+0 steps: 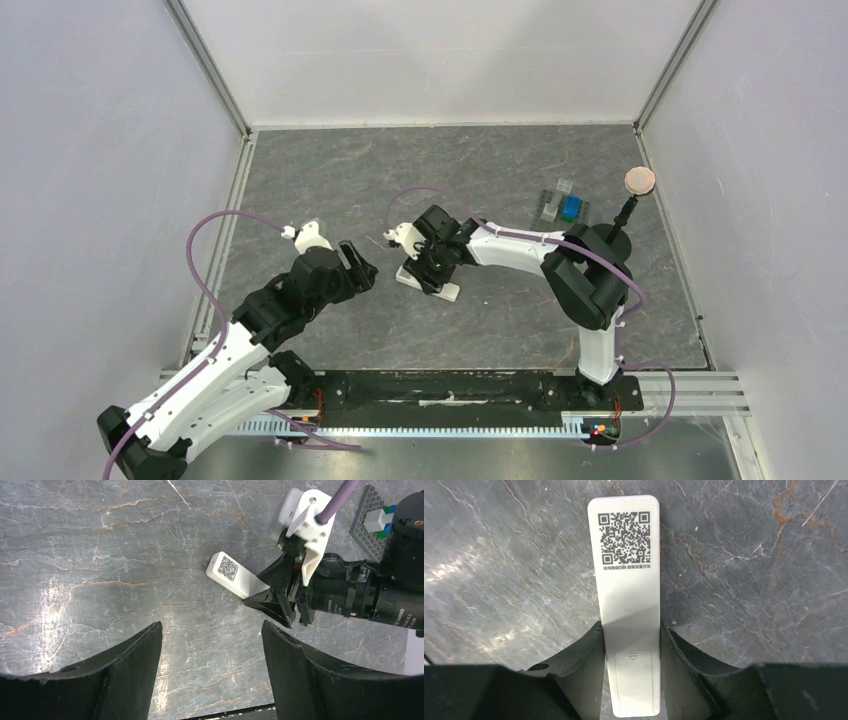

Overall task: Load the batteries into the remote control
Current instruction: Turn over the remote control at the center of the board.

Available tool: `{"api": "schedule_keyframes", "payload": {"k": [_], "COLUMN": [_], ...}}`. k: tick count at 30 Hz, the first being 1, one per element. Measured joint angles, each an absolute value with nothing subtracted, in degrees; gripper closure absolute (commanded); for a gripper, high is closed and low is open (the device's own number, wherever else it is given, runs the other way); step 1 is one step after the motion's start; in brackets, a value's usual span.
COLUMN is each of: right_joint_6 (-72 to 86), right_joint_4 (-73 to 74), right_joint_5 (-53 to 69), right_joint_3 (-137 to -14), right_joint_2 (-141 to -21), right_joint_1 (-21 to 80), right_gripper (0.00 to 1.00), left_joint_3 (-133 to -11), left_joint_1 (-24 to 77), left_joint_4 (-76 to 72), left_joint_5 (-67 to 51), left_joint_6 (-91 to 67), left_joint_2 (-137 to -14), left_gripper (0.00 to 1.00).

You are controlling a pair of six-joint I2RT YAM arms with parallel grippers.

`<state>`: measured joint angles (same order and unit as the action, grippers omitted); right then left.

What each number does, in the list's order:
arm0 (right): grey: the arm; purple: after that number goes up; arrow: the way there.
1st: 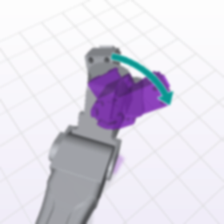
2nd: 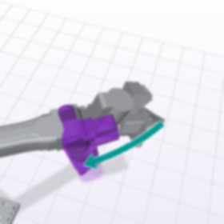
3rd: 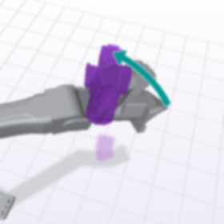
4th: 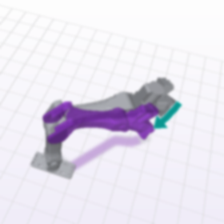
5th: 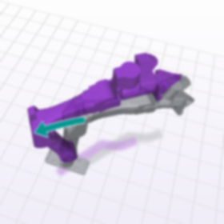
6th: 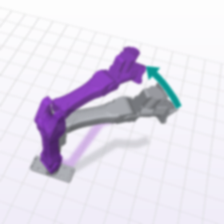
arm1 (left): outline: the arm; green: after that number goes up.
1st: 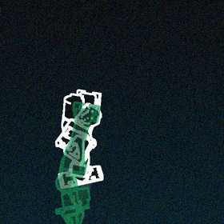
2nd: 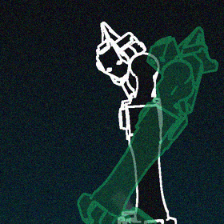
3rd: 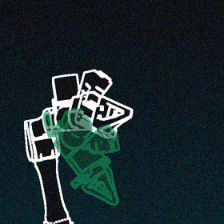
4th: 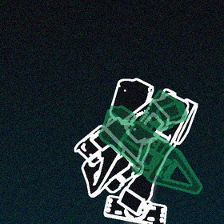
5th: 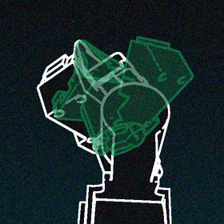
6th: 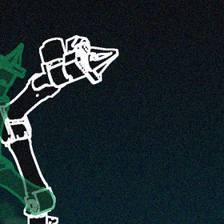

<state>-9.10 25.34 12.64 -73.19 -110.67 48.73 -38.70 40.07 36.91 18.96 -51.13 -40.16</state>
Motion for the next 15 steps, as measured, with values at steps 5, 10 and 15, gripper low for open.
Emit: {"api": "schedule_keyframes", "payload": {"k": [5,10,15], "right_joint_6": [-1.28,11.00,23.46], "right_joint_4": [22.52,18.06,12.29], "right_joint_5": [18.90,29.30,37.67], "right_joint_3": [-71.16,-64.88,-63.83], "right_joint_2": [-109.82,-104.57,-99.39], "right_joint_1": [45.69,40.42,38.92], "right_gripper": [0.74,0.75,0.73], "left_joint_3": [-37.85,-35.55,-33.91], "left_joint_1": [39.99,39.92,39.92], "left_joint_4": [36.10,31.68,25.12], "left_joint_5": [17.41,13.76,9.85], "left_joint_6": [-51.18,-51.16,-51.13], "left_joint_2": [-39.68,-37.78,-35.81], "left_gripper": [0.22,0.22,0.22]}}
